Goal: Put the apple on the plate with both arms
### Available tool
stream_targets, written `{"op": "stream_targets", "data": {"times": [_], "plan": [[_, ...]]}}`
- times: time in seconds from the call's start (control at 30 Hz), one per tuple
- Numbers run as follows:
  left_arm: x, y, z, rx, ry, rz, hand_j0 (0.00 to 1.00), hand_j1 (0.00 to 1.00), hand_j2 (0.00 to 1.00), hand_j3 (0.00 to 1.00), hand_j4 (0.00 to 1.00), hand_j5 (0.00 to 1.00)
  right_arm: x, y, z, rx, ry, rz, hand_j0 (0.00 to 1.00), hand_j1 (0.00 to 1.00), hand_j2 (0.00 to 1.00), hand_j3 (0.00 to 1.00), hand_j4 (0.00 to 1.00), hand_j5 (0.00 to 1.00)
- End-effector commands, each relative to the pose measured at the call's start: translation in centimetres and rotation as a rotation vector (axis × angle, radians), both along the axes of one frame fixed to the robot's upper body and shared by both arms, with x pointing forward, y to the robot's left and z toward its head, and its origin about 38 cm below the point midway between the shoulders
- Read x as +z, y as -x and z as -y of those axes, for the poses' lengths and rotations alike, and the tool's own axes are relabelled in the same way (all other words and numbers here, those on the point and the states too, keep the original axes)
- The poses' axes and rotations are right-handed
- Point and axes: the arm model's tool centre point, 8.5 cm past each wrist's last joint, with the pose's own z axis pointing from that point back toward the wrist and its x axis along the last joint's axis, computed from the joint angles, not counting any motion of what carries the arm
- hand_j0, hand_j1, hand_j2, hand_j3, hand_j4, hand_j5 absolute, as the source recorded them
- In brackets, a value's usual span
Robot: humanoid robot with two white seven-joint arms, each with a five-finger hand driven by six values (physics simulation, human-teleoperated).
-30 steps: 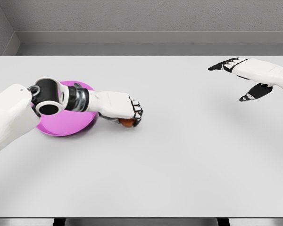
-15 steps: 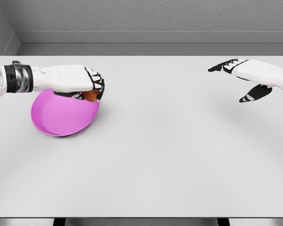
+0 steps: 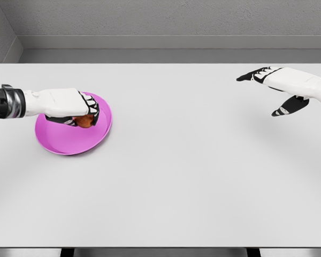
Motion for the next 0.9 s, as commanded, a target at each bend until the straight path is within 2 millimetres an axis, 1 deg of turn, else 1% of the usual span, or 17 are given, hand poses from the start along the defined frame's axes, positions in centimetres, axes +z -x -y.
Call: {"op": "stream_targets", "data": {"times": [0.0, 0.17, 0.23, 0.27, 0.3, 0.33, 0.4, 0.43, 0.47, 0.5, 0.53, 0.57, 0.6, 0.63, 0.87], "plan": [[-0.5, -0.5, -0.4, 0.025, -0.001, -0.009, 1.00, 1.00, 1.00, 1.00, 1.00, 1.00, 0.1, 0.0, 0.1, -0.002, -0.002, 0.000, 1.00, 1.00, 1.00, 1.00, 1.00, 1.00], [-0.5, -0.6, -0.6, 0.033, 0.000, -0.010, 1.00, 1.00, 1.00, 1.00, 1.00, 1.00, 0.0, 0.0, 0.1, -0.002, -0.003, -0.001, 1.00, 1.00, 1.00, 1.00, 1.00, 1.00], [-0.2, -0.8, -1.0, 0.046, 0.021, -0.014, 1.00, 1.00, 1.00, 1.00, 1.00, 1.00, 0.0, 0.0, 0.0, -0.002, -0.005, -0.002, 1.00, 1.00, 1.00, 1.00, 1.00, 1.00], [-0.2, -1.4, -2.3, 0.101, 0.099, -0.054, 1.00, 1.00, 1.00, 1.00, 1.00, 1.00, 0.0, 0.0, 0.1, -0.002, -0.003, -0.001, 1.00, 1.00, 1.00, 1.00, 1.00, 1.00], [-0.4, -2.1, -4.1, 0.169, 0.161, -0.092, 1.00, 1.00, 1.00, 1.00, 1.00, 1.00, 0.0, 0.0, 0.1, -0.002, -0.003, -0.001, 1.00, 1.00, 1.00, 1.00, 1.00, 1.00], [0.2, -2.7, -5.6, 0.225, 0.236, -0.103, 1.00, 1.00, 1.00, 1.00, 1.00, 1.00, 0.0, 0.0, 0.0, -0.002, -0.005, -0.002, 1.00, 1.00, 1.00, 1.00, 1.00, 1.00], [0.3, -3.3, -7.9, 0.304, 0.293, -0.115, 1.00, 1.00, 1.00, 1.00, 1.00, 1.00, 0.0, 0.0, 0.1, -0.002, -0.003, -0.001, 1.00, 1.00, 1.00, 1.00, 1.00, 1.00], [0.1, -3.4, -8.7, 0.333, 0.319, -0.129, 1.00, 1.00, 1.00, 1.00, 1.00, 1.00, 0.0, 0.0, 0.1, -0.002, -0.003, -0.001, 1.00, 1.00, 1.00, 1.00, 1.00, 1.00], [-0.2, -3.3, -8.8, 0.336, 0.328, -0.140, 1.00, 1.00, 1.00, 1.00, 1.00, 1.00, 0.0, 0.0, 0.0, -0.002, -0.005, -0.002, 1.00, 1.00, 1.00, 1.00, 1.00, 1.00], [0.3, -3.5, -8.9, 0.340, 0.336, -0.130, 1.00, 1.00, 1.00, 1.00, 1.00, 1.00, 0.0, 0.0, 0.1, -0.003, -0.002, -0.001, 1.00, 1.00, 1.00, 1.00, 1.00, 1.00], [0.5, -3.7, -10.3, 0.381, 0.355, -0.121, 1.00, 1.00, 1.00, 1.00, 1.00, 1.00, 0.0, 0.0, 0.1, -0.003, -0.003, -0.002, 1.00, 1.00, 1.00, 1.00, 1.00, 1.00], [0.3, -3.7, -10.8, 0.398, 0.356, -0.124, 1.00, 1.00, 1.00, 1.00, 1.00, 1.00, 0.0, 0.0, 0.1, -0.003, -0.002, -0.001, 1.00, 1.00, 1.00, 1.00, 1.00, 1.00], [-0.4, -3.7, -11.8, 0.434, 0.354, -0.137, 1.00, 1.00, 1.00, 1.00, 1.00, 1.00, 0.0, 0.0, 0.1, -0.002, -0.003, -0.001, 1.00, 1.00, 1.00, 1.00, 1.00, 1.00], [-0.4, -3.7, -12.1, 0.444, 0.357, -0.139, 1.00, 1.00, 1.00, 1.00, 1.00, 1.00, 0.0, 0.0, 0.1, -0.002, -0.003, -0.001, 1.00, 1.00, 1.00, 1.00, 1.00, 1.00], [-0.1, -3.8, -12.3, 0.449, 0.365, -0.130, 1.00, 1.00, 1.00, 1.00, 1.00, 1.00, 0.0, 0.0, 0.1, -0.003, -0.002, -0.001, 1.00, 1.00, 1.00, 1.00, 1.00, 1.00]]}}
